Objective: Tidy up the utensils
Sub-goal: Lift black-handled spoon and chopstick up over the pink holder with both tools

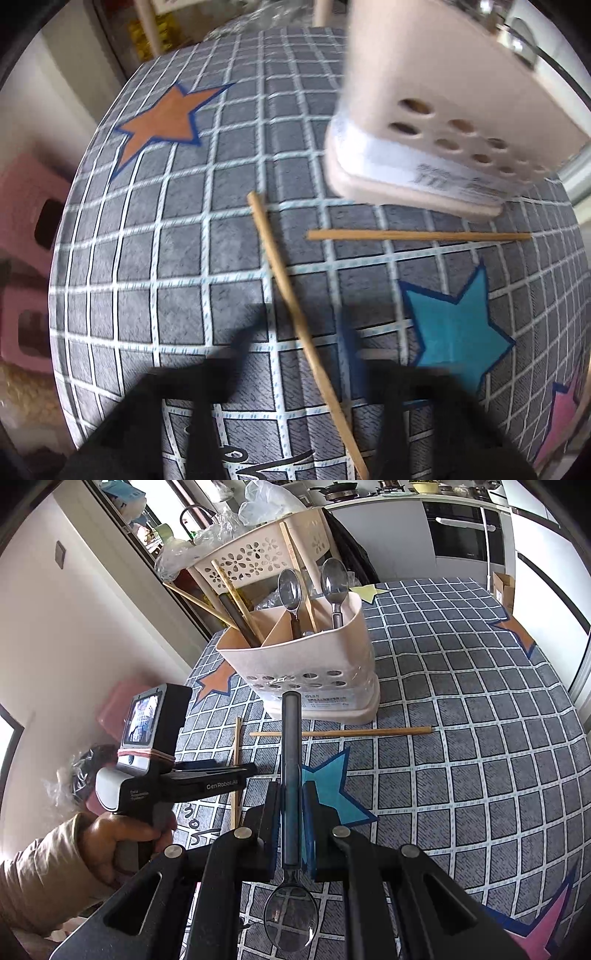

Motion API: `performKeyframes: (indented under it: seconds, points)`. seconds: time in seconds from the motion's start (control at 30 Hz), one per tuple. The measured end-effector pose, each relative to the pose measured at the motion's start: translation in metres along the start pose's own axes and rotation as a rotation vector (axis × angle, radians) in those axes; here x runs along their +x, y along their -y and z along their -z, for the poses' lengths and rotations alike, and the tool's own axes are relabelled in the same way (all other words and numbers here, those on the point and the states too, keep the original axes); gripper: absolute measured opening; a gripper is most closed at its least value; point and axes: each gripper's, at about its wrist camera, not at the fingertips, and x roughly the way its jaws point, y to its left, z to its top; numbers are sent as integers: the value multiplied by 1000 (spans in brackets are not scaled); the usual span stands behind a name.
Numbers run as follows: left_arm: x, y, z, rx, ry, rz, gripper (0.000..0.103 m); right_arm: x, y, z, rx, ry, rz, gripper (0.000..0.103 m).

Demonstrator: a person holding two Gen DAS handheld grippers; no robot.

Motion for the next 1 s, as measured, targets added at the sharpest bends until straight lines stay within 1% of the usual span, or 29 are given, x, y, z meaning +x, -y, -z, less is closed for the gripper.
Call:
performKeyframes:
  seconds: [0.03, 0.1, 0.13, 0.2, 0.23, 0.3, 0.4, 0.57, 0.7, 0.8, 0.93, 1.0]
  points:
    - [1, 0, -2, -2, -5, 20, 38, 0, 0, 0, 1, 0, 0, 13]
    - [-2, -4, 0, -12, 17, 52, 38, 0, 0, 1, 2, 0, 0, 13]
    - [-5, -7, 4, -20, 35, 79, 38, 0, 0, 1, 2, 2, 2, 13]
    - [-17, -13, 19, -23, 94, 115, 38, -1, 0, 2, 0, 8, 7, 13]
    - [-22, -13, 22, -17, 114, 121, 38, -2, 1, 3, 1, 13, 10, 13]
    - [-41, -13, 32, 3, 186, 140, 38, -3, 3, 3, 6, 18, 14, 13]
    - [-68, -15, 38, 10, 267, 181, 38, -5, 7, 1, 22, 33, 14, 13]
    - [-108, -12, 41, 36, 372, 223, 38, -9, 5, -4, 18, 55, 17, 13]
    - [-141, -10, 36, 39, 447, 266, 38, -15, 2, -12, 13, 78, 13, 13]
    - [-159, -9, 25, 41, 493, 291, 38, -19, -2, -23, 6, 98, 9, 13]
    - [-186, -4, 5, 58, 563, 322, 38, -21, -6, -43, -17, 118, 6, 13]
    - [-201, 0, -11, 70, 608, 328, 38, -21, -7, -57, -19, 129, -5, 13]
